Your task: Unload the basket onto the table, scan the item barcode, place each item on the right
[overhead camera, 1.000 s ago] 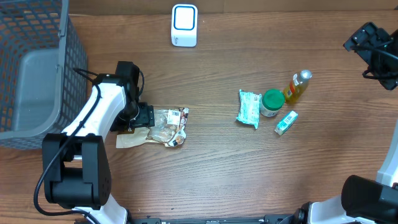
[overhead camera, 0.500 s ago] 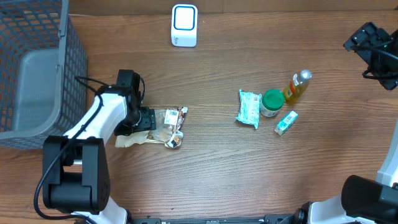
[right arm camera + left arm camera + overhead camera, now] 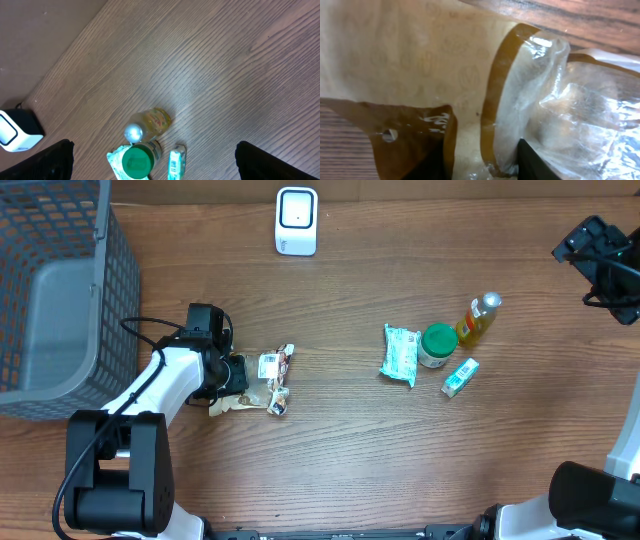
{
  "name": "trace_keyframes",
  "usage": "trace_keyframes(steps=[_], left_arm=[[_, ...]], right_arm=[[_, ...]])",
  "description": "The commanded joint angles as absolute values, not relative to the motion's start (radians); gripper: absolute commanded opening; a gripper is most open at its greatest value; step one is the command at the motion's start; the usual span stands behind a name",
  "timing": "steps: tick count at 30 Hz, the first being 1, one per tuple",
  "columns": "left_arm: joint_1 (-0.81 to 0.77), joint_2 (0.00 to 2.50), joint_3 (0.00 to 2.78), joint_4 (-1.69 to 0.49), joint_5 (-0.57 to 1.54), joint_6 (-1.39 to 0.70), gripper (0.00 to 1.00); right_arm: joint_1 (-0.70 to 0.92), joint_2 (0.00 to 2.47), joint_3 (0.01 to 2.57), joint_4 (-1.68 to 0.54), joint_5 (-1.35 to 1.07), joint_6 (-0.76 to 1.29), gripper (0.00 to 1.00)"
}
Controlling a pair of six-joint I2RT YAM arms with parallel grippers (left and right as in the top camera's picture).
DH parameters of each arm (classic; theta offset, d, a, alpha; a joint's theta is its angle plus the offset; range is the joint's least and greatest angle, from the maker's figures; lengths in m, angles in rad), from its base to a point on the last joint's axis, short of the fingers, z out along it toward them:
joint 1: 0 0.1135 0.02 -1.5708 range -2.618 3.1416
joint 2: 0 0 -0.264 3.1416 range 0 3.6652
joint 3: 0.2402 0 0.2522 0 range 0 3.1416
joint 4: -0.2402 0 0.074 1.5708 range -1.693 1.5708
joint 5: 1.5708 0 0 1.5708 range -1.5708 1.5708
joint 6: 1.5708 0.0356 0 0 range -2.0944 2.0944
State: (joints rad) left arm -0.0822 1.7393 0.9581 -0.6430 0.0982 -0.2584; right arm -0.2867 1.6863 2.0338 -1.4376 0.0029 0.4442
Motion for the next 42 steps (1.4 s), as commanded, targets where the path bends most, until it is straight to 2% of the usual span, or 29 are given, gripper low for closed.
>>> trace_keyframes(steps=[1, 8, 16, 21, 22, 26, 30, 33, 36, 42], left_arm=[[-0.085, 1.819, 0.908, -0.656, 0.132, -0.252, 0.17], [-0.085, 1.816, 1.007, -0.741, 0.132, -0.239, 0.08], [-0.085, 1.816, 1.12, -0.805, 0.241, -0.179, 0.08], [-0.085, 1.817, 1.12, -0.808, 0.228, -0.179, 0.23], [-0.085, 1.817, 1.12, -0.81, 0.224, -0.179, 0.36], [-0.085, 1.817, 1.12, -0.825, 0.197, -0.179, 0.74], [-0.085, 1.817, 1.12, -0.83, 0.153, -0.187, 0.77], [-0.085, 1.817, 1.124, -0.83, 0.15, -0.187, 0.72], [-0.085, 1.817, 1.162, -0.862, 0.149, -0.187, 0.71], [-0.085, 1.817, 1.238, -0.946, 0.057, -0.213, 0.8]], right_arm=[[-0.288, 1.686, 2.033, -1.435, -0.001, 0.44, 1.0], [-0.288, 1.686, 2.033, -1.435, -0.001, 0.44, 1.0], [-0.288, 1.686, 2.033, -1.435, -0.001, 0.44, 1.0], [-0.288, 1.686, 2.033, -1.435, -0.001, 0.44, 1.0], [-0.288, 1.686, 2.033, -1.435, -0.001, 0.44, 1.0], [-0.288, 1.686, 2.033, -1.435, -0.001, 0.44, 1.0], [-0.288, 1.686, 2.033, -1.435, -0.001, 0.44, 1.0], [-0.288, 1.686, 2.033, -1.435, -0.001, 0.44, 1.0], [-0.288, 1.686, 2.033, -1.435, -0.001, 0.44, 1.0], [-0.288, 1.686, 2.033, -1.435, -0.001, 0.44, 1.0]])
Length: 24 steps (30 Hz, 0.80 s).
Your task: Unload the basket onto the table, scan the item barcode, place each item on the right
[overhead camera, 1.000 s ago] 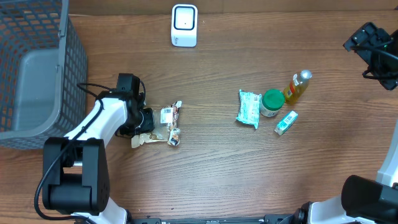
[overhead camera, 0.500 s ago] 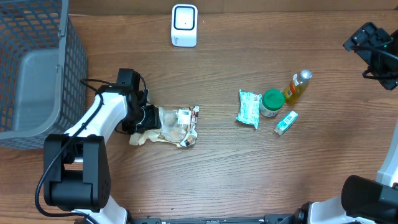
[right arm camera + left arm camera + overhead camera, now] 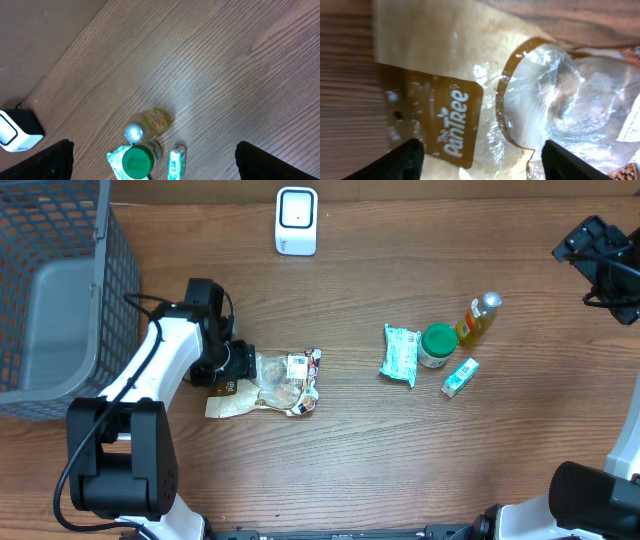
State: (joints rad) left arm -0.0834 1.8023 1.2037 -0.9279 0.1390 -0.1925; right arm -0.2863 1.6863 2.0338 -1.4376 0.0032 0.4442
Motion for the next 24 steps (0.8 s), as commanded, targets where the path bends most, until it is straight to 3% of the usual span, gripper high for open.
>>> trace_keyframes(steps=[1, 12, 24], left_arm=[[-0.085, 1.818, 1.234, -0.945, 0.046, -0.213, 0.81], [-0.086, 1.818, 1.131, -0.827, 0.044, -0.224, 0.92], [-0.086, 1.818, 1.06, -0.787, 0.097, -0.224, 0.93]], right_arm=[[-0.288, 1.686, 2.033, -1.435, -0.001, 0.44, 1.0], [-0.288, 1.686, 2.033, -1.435, -0.001, 0.44, 1.0], [-0.288, 1.686, 2.033, -1.435, -0.001, 0.44, 1.0]])
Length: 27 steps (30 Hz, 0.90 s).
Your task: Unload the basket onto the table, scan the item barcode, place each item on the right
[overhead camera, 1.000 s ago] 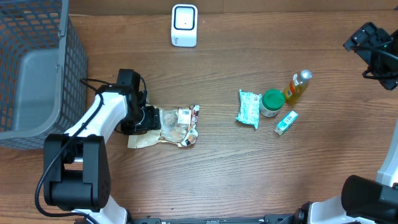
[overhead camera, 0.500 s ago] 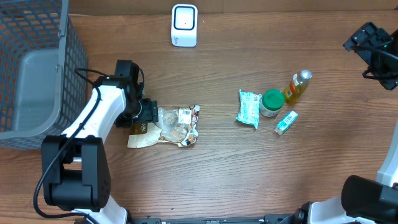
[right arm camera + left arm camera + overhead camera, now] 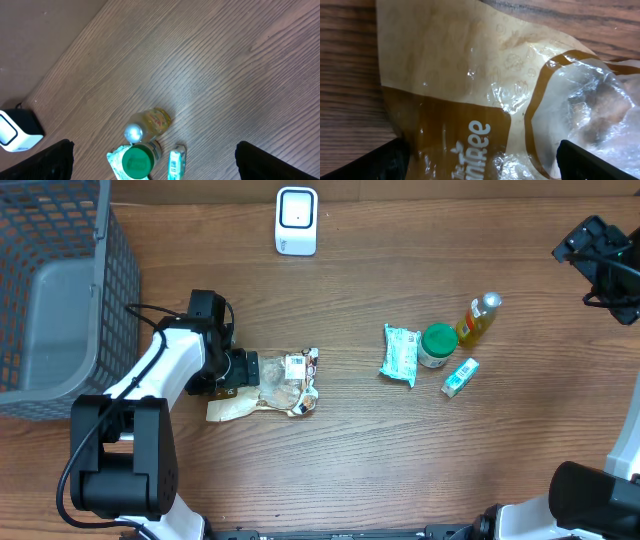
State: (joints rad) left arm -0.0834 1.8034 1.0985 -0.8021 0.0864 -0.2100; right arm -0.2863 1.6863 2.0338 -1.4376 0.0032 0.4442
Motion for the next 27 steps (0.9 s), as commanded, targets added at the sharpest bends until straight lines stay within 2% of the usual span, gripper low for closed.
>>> trace_keyframes(steps=[1, 4, 7, 8, 11, 12, 16, 18, 21, 23, 27], left_arm=[[-0.086, 1.818, 1.049, -0.775, 0.097, -0.224, 0.92], [-0.086, 1.818, 1.005, -0.71, 0.108, -0.224, 0.86], [-0.086, 1.818, 0.96, -0.662, 0.162, -0.224, 0.73], [-0.086, 1.818, 0.952, -0.656, 0.173, -0.224, 0.67], [-0.086, 1.817, 0.955, -0.657, 0.178, -0.224, 0.38], [-0.086, 1.816, 0.963, -0.657, 0.178, -0.224, 0.33], [-0.086, 1.815, 1.025, -0.667, 0.212, -0.222, 0.3], [-0.086, 1.815, 1.066, -0.682, 0.231, -0.213, 0.24], [-0.086, 1.815, 1.139, -0.725, 0.268, -0.197, 0.1], [-0.086, 1.813, 1.188, -0.76, 0.291, -0.197, 0.06], [-0.086, 1.792, 1.285, -0.828, 0.313, -0.179, 0.04]], right_arm=[[-0.288, 1.686, 2.033, -1.435, -0.001, 0.44, 1.0], [-0.288, 1.686, 2.033, -1.435, -0.001, 0.44, 1.0], [-0.288, 1.686, 2.033, -1.435, -0.001, 0.44, 1.0], [-0.288, 1.686, 2.033, -1.435, -0.001, 0.44, 1.0], [-0.288, 1.686, 2.033, -1.435, -0.001, 0.44, 1.0], [-0.288, 1.686, 2.033, -1.435, -0.001, 0.44, 1.0], [-0.288, 1.686, 2.033, -1.435, -0.001, 0.44, 1.0], [-0.288, 1.686, 2.033, -1.435, -0.001, 0.44, 1.0], [-0.288, 1.686, 2.033, -1.435, -0.001, 0.44, 1.0], [-0.288, 1.686, 2.033, -1.435, -0.001, 0.44, 1.0], [-0.288, 1.686, 2.033, -1.435, -0.001, 0.44, 1.0]])
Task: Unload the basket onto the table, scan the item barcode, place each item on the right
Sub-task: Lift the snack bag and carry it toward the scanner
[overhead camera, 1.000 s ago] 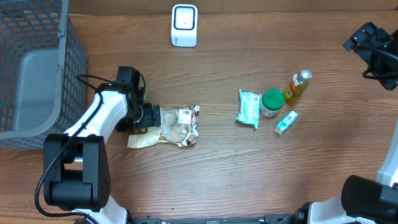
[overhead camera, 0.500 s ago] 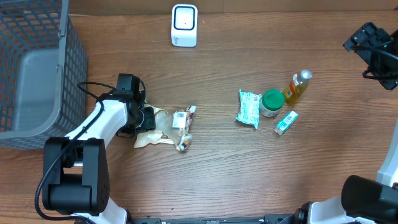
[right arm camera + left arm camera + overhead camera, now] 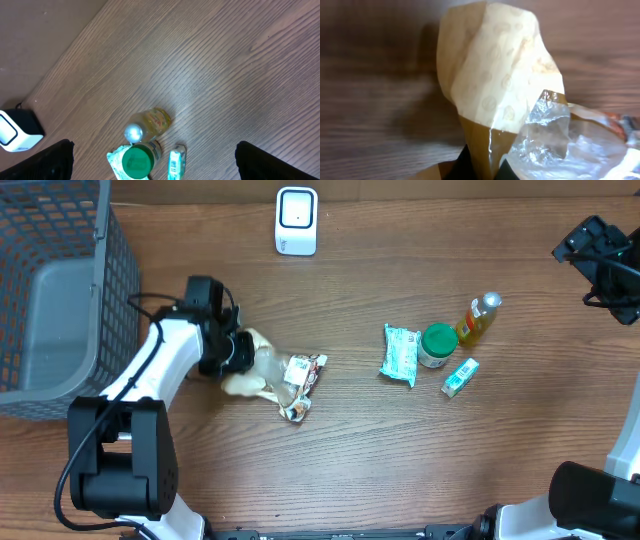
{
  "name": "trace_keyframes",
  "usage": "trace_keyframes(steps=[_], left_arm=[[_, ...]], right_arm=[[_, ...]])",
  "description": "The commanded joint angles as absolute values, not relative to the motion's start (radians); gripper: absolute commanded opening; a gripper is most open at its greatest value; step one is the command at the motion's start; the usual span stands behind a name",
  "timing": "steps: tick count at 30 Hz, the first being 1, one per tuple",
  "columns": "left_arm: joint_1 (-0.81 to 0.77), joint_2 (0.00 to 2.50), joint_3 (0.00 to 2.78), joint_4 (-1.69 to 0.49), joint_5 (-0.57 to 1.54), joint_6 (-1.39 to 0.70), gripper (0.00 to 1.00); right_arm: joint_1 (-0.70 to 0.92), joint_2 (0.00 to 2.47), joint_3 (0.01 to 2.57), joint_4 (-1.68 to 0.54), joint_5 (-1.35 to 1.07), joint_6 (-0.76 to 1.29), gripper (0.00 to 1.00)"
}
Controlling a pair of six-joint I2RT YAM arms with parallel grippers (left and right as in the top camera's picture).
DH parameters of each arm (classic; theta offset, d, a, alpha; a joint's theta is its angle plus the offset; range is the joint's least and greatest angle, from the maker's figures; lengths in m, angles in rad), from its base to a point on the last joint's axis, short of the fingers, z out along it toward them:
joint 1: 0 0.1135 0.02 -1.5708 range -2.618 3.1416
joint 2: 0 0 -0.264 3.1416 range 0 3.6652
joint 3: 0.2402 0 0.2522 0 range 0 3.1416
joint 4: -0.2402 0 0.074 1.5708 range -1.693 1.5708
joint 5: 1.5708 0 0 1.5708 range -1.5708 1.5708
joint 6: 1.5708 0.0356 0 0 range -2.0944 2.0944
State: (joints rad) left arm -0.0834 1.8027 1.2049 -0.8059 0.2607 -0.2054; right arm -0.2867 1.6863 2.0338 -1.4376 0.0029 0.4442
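Note:
The item is a bread bag (image 3: 268, 372), tan paper at one end (image 3: 495, 75), clear plastic at the other (image 3: 560, 145), with a white barcode label (image 3: 297, 368) near its right end. My left gripper (image 3: 226, 350) (image 3: 487, 169) is shut on the brown-printed tan end, which stands raised while the rest trails on the table. The white scanner (image 3: 296, 221) (image 3: 17, 131) stands at the table's far edge. High at the far right, my right gripper (image 3: 600, 255) (image 3: 155, 152) is open with nothing in it.
A grey mesh basket (image 3: 60, 240) fills the far left corner. Right of centre lie a green pouch (image 3: 400, 355), a green-lidded jar (image 3: 437, 345) (image 3: 136, 162), a yellow bottle (image 3: 478, 318) (image 3: 150, 122) and a small box (image 3: 460, 377) (image 3: 176, 162).
My left gripper was open over the flat-lying bag; now it is shut on the tan end. That end is raised and further back, and the bag is bunched. The right arm has not moved.
First the bag was bunched up, with my left fingers close round its tan end. Then it lay spread flat to the right, label up, with the gripper open above it. The gripper came lower, still open, and now grips the raised tan end.

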Motion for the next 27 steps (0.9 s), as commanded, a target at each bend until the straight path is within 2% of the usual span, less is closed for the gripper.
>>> trace_keyframes(steps=[1, 9, 18, 24, 27], left_arm=[[-0.086, 1.782, 1.307, -0.842, 0.312, -0.178, 0.04], [-0.086, 1.71, 1.38, -0.944, 0.365, -0.179, 0.04], [-0.063, 1.707, 1.393, -0.967, 0.788, -0.048, 0.04], [-0.059, 1.707, 1.412, -0.973, 0.764, -0.049, 0.04], [-0.062, 1.705, 1.456, -0.986, 0.638, -0.098, 0.04]], right_arm=[[-0.288, 1.686, 2.033, -1.435, -0.001, 0.44, 1.0], [-0.288, 1.686, 2.033, -1.435, -0.001, 0.44, 1.0], [-0.288, 1.686, 2.033, -1.435, -0.001, 0.44, 1.0], [-0.288, 1.686, 2.033, -1.435, -0.001, 0.44, 1.0], [-0.288, 1.686, 2.033, -1.435, -0.001, 0.44, 1.0]])
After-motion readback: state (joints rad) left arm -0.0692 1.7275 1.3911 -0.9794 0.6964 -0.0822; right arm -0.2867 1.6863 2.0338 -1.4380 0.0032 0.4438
